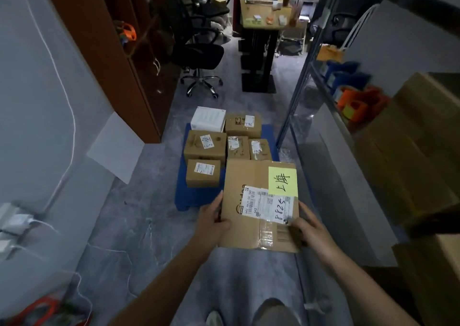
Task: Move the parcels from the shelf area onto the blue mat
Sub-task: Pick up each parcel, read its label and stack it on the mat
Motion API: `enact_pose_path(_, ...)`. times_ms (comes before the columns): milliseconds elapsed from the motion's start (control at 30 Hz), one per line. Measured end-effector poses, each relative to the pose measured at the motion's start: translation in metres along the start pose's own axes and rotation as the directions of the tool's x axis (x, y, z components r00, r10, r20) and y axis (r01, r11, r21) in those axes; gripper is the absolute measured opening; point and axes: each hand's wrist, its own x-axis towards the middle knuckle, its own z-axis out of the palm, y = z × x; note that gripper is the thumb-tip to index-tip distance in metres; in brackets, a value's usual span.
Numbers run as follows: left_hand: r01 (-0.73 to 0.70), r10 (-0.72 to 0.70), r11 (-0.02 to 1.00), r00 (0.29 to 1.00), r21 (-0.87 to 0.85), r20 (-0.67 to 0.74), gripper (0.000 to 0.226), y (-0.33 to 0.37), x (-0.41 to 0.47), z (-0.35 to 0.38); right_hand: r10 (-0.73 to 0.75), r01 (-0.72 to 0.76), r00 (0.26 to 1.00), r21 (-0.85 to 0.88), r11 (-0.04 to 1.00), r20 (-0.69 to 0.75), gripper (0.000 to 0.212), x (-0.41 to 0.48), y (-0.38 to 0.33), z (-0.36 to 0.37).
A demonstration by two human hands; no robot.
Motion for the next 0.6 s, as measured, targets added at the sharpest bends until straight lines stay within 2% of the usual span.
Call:
enact_pose_path(200,0.056,-0.057,0.998,0.998,0.043,0.016,0.083,0.014,0.115,-0.009,0.038,-0.037,0.999,-0.035,0.999,0.012,0.044,0.109,-0.040,-0.002)
enact_pose_path(267,0.077,-0.077,0.997,0.997,0.009,0.001,0.083,0.008,0.162,-0.007,0.078,-0.077,0.997,-0.031,0.997,0.017,0.044,0.161,-0.044,-0.006)
enact_pose_path(367,0.135,-0.135,0.991,0.990,-0.001,-0.049,0.077,0.001,0.232,-0.001,0.147,-0.148,0.988,0.001,0.989,0.039,0.044,0.244,-0.044,-0.009)
enact_pose_path(500,0.245,-0.247,0.969,0.964,-0.031,-0.101,0.077,-0.014,0.316,0.009,0.287,-0.284,0.956,-0.048,0.958,0.059,0.047,0.347,-0.032,-0.009)
enact_pose_path(600,0.297,-0.301,0.954,0.945,-0.046,-0.129,0.077,-0.052,0.374,0.018,0.326,-0.319,0.943,-0.111,0.941,0.060,0.043,0.423,-0.013,-0.006)
